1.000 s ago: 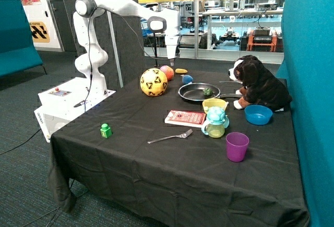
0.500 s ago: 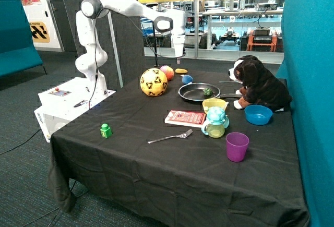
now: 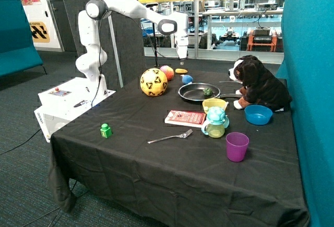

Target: Sort the balls from left to right in order of size

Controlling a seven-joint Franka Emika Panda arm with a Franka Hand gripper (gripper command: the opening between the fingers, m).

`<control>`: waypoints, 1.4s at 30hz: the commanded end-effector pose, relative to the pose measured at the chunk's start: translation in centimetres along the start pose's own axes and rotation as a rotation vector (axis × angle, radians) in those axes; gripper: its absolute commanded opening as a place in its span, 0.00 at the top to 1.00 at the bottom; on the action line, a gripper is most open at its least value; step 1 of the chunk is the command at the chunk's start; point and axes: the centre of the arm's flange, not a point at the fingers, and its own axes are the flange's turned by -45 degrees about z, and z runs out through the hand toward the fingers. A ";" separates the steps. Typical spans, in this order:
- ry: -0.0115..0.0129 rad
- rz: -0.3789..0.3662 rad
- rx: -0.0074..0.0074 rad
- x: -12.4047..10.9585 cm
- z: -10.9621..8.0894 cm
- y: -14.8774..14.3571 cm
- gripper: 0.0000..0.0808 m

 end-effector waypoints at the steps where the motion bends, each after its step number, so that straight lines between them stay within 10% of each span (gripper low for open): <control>1: 0.0064 -0.014 -0.0026 0.8 2.0 -0.7 0.00; 42: 0.0064 0.021 -0.0025 3.0 8.2 0.1 0.00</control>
